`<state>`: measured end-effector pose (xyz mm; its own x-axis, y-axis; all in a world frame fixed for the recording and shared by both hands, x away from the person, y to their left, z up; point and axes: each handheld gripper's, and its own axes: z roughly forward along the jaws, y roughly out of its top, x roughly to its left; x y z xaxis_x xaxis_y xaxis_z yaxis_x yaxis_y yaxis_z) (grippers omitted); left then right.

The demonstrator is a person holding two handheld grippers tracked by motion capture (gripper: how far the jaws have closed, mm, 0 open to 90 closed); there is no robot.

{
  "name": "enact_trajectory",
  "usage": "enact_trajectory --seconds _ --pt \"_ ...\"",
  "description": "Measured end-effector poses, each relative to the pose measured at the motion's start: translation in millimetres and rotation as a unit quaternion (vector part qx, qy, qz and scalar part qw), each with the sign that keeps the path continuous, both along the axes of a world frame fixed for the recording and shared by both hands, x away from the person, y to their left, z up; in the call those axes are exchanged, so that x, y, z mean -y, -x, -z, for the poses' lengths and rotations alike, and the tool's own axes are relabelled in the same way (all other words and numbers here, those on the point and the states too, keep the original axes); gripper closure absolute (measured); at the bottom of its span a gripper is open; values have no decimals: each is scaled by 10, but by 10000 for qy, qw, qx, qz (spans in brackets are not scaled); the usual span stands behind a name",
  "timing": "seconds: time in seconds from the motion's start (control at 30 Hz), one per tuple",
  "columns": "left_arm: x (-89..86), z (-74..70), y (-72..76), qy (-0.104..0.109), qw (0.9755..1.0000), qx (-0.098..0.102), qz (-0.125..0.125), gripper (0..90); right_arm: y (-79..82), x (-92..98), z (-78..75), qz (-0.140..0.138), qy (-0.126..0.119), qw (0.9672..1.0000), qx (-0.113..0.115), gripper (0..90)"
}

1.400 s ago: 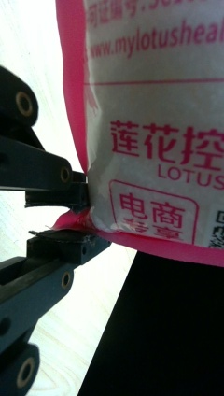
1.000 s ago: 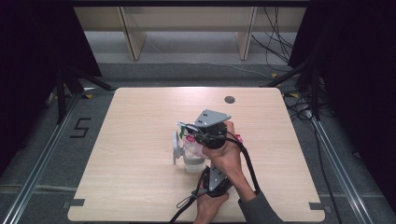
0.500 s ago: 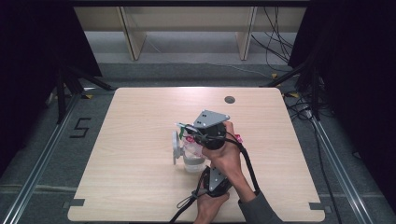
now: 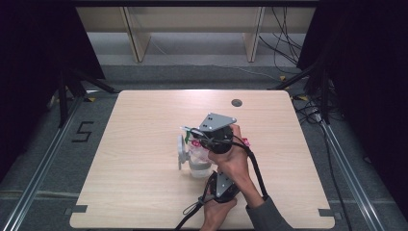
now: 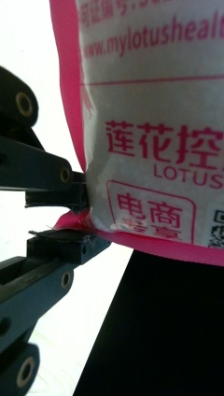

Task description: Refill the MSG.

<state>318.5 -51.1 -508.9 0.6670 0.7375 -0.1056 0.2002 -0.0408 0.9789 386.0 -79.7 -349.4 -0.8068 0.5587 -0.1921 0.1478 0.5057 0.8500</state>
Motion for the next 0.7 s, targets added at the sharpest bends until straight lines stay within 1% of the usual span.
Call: enact_trajectory --seconds 0.03,0.07,0.13,0.23,0.3,0.33,0.53,0.6,0.63,0.7 --pt "1 0 0 1 10000 -2 -1 782 -2 6 -3 -13 15 10000 -3 900" --pt "2 0 -2 -2 10000 -5 0 782 7 5 2 63 -64 10000 -43 900" --pt "4 -5 -4 -1 10000 -16 16 782 -5 11 2 10 -34 10000 23 900" --pt "2 -7 -4 -7 10000 -8 11 783 -1 17 -5 15 -27 10000 22 900" --pt "2 -10 -3 -2 10000 -7 15 782 8 13 -3 50 -72 10000 -37 900" --pt "2 -10 -2 -2 10000 4 6 782 -3 17 -9 2 -2 10000 81 900" --pt "2 -6 -4 -11 10000 11 3 782 -4 12 -7 -17 -6 10000 63 900" --pt "1 -7 -10 -3 10000 -10 25 782 -3 9 1 10 -50 10000 -5 900" --pt "3 -7 -7 -11 10000 6 16 782 8 5 0 47 -75 9999 -78 900" --pt "3 -6 -4 1 10000 21 5 782 -2 8 -3 2 -48 10000 -2 900"
